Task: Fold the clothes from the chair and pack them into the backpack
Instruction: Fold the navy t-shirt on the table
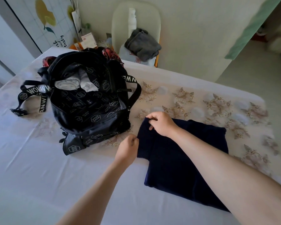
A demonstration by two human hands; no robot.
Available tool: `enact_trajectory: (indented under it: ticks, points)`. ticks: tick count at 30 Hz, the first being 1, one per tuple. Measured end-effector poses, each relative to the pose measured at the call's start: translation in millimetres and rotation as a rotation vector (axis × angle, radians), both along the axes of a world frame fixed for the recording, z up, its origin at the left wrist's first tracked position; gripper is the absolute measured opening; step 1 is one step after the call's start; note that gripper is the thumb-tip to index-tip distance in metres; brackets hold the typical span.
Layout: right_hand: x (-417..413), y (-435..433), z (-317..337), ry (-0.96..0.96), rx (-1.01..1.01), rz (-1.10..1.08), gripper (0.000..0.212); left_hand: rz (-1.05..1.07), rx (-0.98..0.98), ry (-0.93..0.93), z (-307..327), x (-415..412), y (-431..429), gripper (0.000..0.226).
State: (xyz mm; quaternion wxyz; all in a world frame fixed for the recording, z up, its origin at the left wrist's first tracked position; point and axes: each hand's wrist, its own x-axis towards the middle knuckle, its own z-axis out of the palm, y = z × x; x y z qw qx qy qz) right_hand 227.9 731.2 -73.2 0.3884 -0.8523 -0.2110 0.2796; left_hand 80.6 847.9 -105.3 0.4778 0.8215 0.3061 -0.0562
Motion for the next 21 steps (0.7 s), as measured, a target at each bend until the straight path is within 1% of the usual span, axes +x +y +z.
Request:
enact_trajectory:
  ticks: [2, 3, 4, 6, 7, 9, 10, 12, 13, 14, 16, 17, 19, 20, 21]
  points:
    - [-3.1, -7.4, 4.7, -0.037, -0.029, -0.004, 0.036, -0.049, -0.059, 0.000, 3.1, -9.0, -1.4, 0.017]
    - [-4.9, -12.0, 7.3, -0.053, -0.045, -0.007, 0.036, -0.072, -0.119, -0.004, 3.9, -12.3, -3.1, 0.013]
    - [-6.6, -16.8, 9.0, -0.060, -0.053, -0.013, 0.034, -0.104, -0.134, 0.006, 3.2, -14.5, -4.3, 0.010]
    - [-9.7, -26.5, 10.9, -0.056, -0.058, -0.046, 0.032, -0.208, -0.045, 0.067, 2.1, -14.5, -6.8, 0.030]
    - [-10.3, -31.2, 11.7, -0.053, -0.053, -0.070, 0.032, -0.265, 0.017, 0.105, 1.4, -13.1, -8.2, 0.034]
    - [-10.0, -40.9, 12.4, -0.057, -0.042, -0.120, 0.033, -0.352, 0.160, 0.146, -0.4, -9.6, -12.0, 0.020]
    - [-9.0, -46.0, 13.0, -0.072, -0.042, -0.141, 0.033, -0.371, 0.223, 0.147, -0.9, -8.6, -14.2, 0.018]
    - [-5.5, -59.7, 10.3, -0.165, -0.066, -0.150, 0.034, -0.327, 0.258, 0.103, 2.2, -9.7, -18.7, 0.016]
    - [-3.7, -68.6, 7.5, -0.239, -0.101, -0.134, 0.034, -0.305, 0.255, 0.068, 4.5, -11.6, -21.1, 0.016]
    - [-1.8, -78.8, 3.5, -0.318, -0.151, -0.100, 0.034, -0.326, 0.278, 0.030, 7.8, -13.4, -24.3, 0.016]
    - [-1.1, -97.7, -3.8, -0.458, -0.294, 0.015, 0.032, -0.494, 0.356, -0.023, 12.4, -17.1, -31.6, 0.019]
    - [-2.0, -105.1, -7.2, -0.493, -0.385, 0.086, 0.032, -0.596, 0.377, -0.009, 15.4, -18.0, -35.5, 0.019]
    - [-6.4, -111.6, -13.6, -0.518, -0.617, 0.239, 0.039, -0.769, 0.338, 0.118, 21.3, -16.3, -43.2, 0.021]
    - [-9.3, -110.8, -16.5, -0.537, -0.692, 0.283, 0.044, -0.831, 0.292, 0.197, 22.3, -13.9, -46.5, 0.025]
    - [-13.0, -108.5, -18.0, -0.582, -0.700, 0.296, 0.048, -0.856, 0.248, 0.257, 22.7, -12.0, -49.7, 0.031]
